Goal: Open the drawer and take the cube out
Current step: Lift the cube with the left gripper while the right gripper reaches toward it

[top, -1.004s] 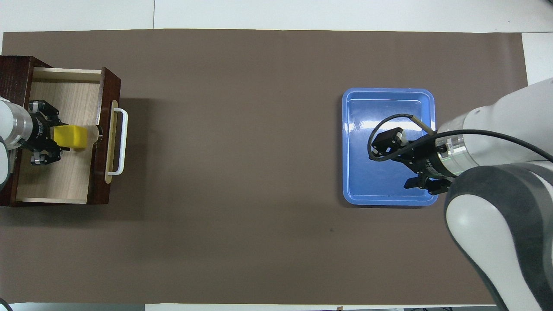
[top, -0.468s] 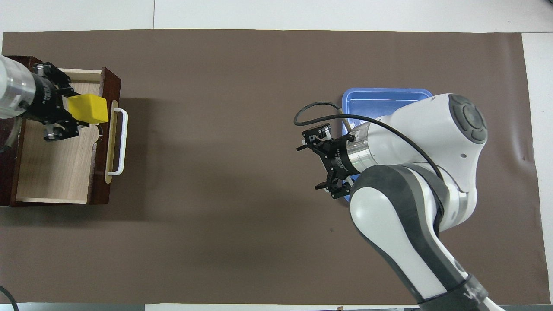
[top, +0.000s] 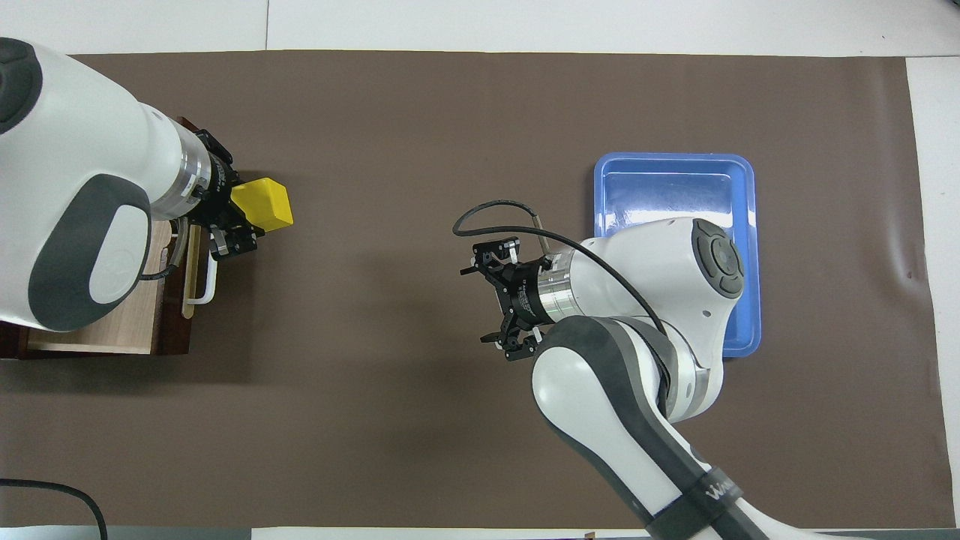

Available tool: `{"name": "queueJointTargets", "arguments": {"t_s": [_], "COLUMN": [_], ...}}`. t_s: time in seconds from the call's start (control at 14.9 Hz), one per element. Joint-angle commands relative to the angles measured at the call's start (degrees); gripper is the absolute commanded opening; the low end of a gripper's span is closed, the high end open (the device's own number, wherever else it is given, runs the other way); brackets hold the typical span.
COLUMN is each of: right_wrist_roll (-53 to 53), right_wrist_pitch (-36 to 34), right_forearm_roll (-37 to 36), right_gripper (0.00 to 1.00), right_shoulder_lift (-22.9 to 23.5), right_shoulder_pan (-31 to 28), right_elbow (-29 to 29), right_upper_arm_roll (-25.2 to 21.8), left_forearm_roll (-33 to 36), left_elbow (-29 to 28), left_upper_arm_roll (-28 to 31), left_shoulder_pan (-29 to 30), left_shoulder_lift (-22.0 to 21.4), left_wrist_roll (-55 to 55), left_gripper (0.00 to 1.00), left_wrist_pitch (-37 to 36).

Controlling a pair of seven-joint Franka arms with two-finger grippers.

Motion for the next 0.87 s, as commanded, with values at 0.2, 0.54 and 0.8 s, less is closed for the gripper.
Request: {"name": "queueJointTargets", "arguments": {"t_s": [0.2, 0.54, 0.8], "right_wrist_roll": [-0.9, 0.8, 4.9], "right_wrist_pitch": [1.8, 2.0, 2.8], "right_forearm_roll": [6.3, 7.4, 11.6], "right_gripper": [1.00, 1.00, 1.00], "right_shoulder_lift": [8.7, 13.6, 14.4], "right_shoulder_pan": [2.4, 3.4, 4.4], "right_elbow": [6.8, 13.8, 16.0], "right_upper_arm_roll": [-0.1, -0.1, -0.1], "left_forearm_roll": [2.0, 2.0, 2.0], "left_elbow": [-4.2, -5.9, -11.6], "left_upper_arm_roll": [0.8, 0.8, 0.8], "left_shoulder_pan": [-8.6, -11.9, -13.8], "left_shoulder_lift": [-0.5, -0.6, -2.4], "left_wrist_roll": [-6.9, -8.0, -7.9], "left_gripper": [0.00, 0.00, 0.00], "left_wrist_pitch": [2.4, 3.5, 7.7]}}
